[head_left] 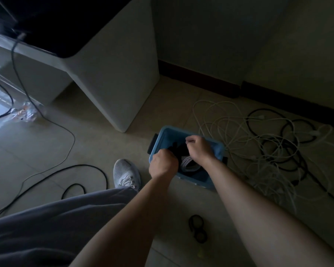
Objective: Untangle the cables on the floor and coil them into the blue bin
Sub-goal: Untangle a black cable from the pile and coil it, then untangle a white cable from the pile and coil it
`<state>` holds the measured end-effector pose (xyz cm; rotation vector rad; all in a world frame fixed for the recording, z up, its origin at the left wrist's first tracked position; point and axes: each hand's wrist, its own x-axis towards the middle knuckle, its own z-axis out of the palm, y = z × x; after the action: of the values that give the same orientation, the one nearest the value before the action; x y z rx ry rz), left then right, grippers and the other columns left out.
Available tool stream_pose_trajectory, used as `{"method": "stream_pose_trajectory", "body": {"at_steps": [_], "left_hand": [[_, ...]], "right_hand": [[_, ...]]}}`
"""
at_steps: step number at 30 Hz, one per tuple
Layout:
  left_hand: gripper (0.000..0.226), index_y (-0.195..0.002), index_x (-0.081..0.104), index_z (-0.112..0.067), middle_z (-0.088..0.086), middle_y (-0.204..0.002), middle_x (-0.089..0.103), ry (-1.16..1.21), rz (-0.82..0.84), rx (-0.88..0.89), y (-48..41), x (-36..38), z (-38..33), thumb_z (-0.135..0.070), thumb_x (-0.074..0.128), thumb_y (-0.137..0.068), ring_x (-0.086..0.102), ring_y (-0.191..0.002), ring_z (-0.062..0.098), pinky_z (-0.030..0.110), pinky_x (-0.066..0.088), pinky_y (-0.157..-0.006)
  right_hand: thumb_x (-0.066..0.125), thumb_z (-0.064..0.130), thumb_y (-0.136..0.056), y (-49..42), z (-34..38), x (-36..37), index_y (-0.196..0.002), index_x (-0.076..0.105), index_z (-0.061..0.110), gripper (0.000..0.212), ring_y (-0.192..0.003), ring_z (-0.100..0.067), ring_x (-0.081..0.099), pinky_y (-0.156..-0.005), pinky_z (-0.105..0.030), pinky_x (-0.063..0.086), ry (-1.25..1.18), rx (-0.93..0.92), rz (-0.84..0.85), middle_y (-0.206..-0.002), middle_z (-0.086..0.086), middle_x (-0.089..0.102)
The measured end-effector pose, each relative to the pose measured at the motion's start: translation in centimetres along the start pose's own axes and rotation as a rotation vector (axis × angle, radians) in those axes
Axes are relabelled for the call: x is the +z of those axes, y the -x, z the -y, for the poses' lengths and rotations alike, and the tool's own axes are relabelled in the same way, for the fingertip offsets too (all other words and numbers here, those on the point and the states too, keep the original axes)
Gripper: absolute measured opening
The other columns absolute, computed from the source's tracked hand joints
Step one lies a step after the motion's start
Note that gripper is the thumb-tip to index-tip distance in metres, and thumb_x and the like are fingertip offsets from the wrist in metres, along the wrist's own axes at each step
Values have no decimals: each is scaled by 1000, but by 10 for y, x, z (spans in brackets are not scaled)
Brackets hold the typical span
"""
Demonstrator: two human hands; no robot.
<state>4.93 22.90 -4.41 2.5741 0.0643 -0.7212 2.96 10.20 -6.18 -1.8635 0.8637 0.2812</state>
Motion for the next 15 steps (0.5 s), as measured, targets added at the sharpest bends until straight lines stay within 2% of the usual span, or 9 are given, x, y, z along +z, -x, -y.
{"method": "stream_pose_trajectory", "body": {"at_steps": [3,6,10,12,15], "left_hand": [[29,-101,72,-15,11,-99,70,32,25,45,9,-3,-12,-24,45,-95,63,-85,28,37,51,-73],[28,-94,73,-15,9,-90,71,55,94,143,31,-2,-36,-22,46,-94,65,-81,26,36,53,-71],[26,-88,72,-16,3,-79,67,-12,166,315,69,6,-77,-26,48,-93,61,-71,19,32,49,-66],[26,-85,72,-16,4,-78,69,-50,184,392,86,12,-92,-26,49,-91,65,-74,22,34,55,-69],[24,-90,73,-15,8,-85,72,-87,209,501,111,30,-111,-24,50,-91,67,-80,26,39,59,-75]], "right_hand": [[47,13,-98,9,-9,-26,-124,63,14,30,-116,-24,58,-97,-35,48,-22,3,-33,-127,-7,64],[50,12,-96,30,-22,-65,-116,67,14,26,-105,-21,61,-83,-28,45,-12,-17,-98,-114,-5,67],[54,14,-94,63,-50,-121,-105,71,15,21,-104,-23,64,-87,-30,48,3,-9,-196,-108,-6,71],[54,14,-95,76,-65,-143,-103,72,16,20,-104,-25,65,-90,-32,49,-12,9,-236,-107,-8,72],[53,17,-97,99,-95,-175,-103,72,15,20,-95,-24,65,-80,-30,48,-23,36,-301,-102,-8,72]]}}
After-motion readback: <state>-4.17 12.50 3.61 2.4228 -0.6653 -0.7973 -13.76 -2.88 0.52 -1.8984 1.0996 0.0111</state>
